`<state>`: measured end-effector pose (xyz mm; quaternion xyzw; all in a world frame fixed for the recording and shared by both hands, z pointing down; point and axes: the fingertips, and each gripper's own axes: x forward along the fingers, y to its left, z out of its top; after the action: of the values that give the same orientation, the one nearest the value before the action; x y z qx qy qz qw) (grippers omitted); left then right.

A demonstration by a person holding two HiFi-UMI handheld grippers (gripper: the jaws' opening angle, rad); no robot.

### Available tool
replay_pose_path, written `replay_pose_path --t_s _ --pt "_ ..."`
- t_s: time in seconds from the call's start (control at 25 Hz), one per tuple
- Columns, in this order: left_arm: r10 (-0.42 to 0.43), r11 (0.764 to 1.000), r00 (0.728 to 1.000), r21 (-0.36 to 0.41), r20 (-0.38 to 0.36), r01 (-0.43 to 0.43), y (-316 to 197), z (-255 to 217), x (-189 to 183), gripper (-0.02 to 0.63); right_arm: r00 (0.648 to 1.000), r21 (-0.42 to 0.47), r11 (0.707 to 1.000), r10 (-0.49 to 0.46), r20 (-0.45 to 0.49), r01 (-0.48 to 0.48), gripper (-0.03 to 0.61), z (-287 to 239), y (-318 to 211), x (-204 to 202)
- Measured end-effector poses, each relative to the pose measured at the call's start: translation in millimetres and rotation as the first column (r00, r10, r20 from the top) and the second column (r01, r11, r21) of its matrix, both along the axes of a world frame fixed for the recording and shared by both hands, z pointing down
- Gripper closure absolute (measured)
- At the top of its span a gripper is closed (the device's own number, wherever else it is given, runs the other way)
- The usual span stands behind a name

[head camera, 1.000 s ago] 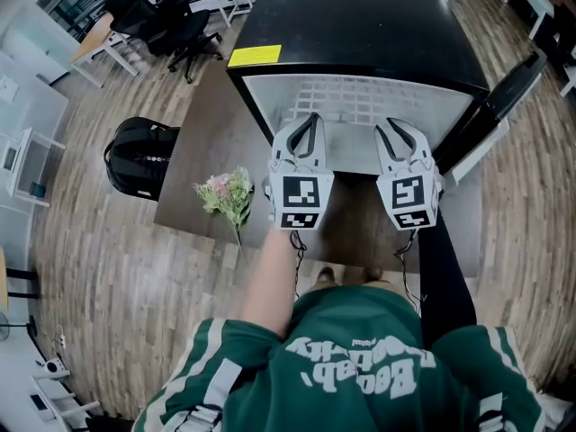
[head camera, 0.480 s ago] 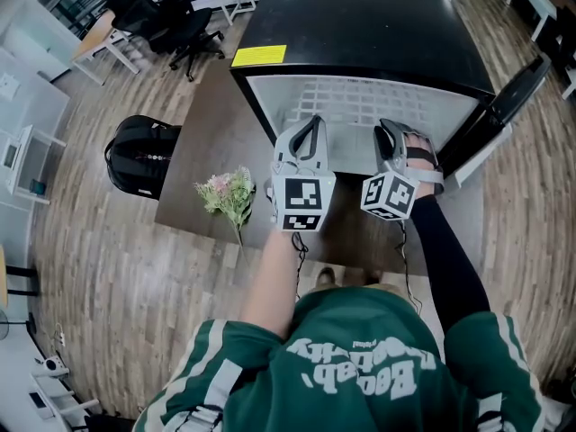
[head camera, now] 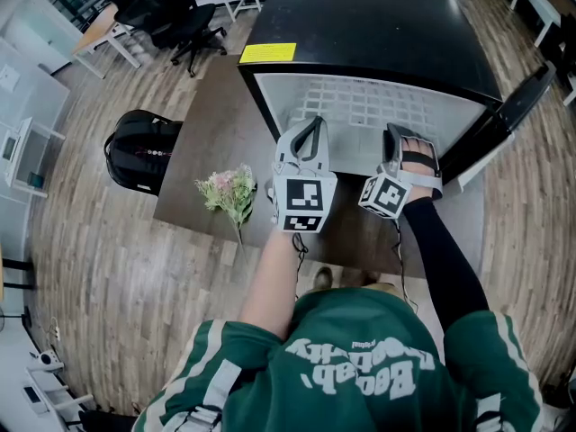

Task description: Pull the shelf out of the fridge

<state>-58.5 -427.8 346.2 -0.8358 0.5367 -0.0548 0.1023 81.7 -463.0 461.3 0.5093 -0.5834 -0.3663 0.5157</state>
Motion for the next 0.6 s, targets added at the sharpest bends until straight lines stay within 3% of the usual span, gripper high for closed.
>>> replay_pose_path --t_s 0.28,0.6 --pt "-0.004 1.0 1.0 -0.009 -0.003 0.003 -0.7 3.1 -6.1 0.598 0.999 0.026 0.999 0.037 -0.039 -0.036 0.509 4.1 -15.5 -1.8" --pt "-0.01 1.0 1.0 -0.019 -0.006 0.01 -3.2 8.1 -12.1 0.598 0.996 0.061 0.997 0.045 -0.071 -0.041 0.462 7.1 -45.4 -0.4"
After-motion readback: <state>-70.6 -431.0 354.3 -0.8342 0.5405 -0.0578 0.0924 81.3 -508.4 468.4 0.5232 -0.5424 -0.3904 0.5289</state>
